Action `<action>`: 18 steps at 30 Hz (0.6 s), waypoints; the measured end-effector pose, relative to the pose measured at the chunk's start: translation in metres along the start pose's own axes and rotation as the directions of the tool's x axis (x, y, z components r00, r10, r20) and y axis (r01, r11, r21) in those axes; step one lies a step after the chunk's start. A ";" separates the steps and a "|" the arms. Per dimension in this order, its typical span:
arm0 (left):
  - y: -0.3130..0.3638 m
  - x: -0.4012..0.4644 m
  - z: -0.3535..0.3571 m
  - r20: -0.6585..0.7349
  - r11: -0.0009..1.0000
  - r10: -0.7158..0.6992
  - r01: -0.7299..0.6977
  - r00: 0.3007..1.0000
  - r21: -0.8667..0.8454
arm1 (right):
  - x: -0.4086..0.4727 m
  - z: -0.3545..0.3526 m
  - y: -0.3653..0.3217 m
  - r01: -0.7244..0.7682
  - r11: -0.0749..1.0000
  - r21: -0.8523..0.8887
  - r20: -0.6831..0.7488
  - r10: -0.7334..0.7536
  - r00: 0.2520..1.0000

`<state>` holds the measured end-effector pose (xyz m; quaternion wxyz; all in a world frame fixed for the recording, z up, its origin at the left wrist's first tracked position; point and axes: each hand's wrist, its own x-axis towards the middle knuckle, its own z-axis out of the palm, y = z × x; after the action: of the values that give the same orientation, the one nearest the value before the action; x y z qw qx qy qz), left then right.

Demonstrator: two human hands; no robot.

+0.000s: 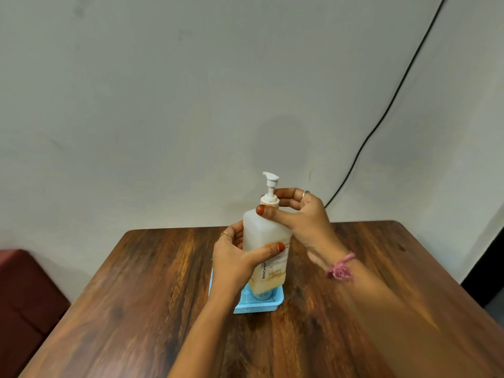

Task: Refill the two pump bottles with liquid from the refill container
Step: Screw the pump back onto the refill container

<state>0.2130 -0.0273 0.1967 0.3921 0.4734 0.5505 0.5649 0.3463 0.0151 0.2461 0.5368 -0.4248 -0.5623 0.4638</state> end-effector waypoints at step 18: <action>0.001 -0.001 -0.010 0.105 0.998 -0.058 0.058 0.993 0.001 | -0.007 -0.002 0.004 -0.038 0.997 0.073 0.201 0.022 0.979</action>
<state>0.2037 -0.0310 0.1980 0.4374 0.4859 0.5418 0.5282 0.3490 0.0093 0.2404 0.4866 -0.3637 -0.5886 0.5334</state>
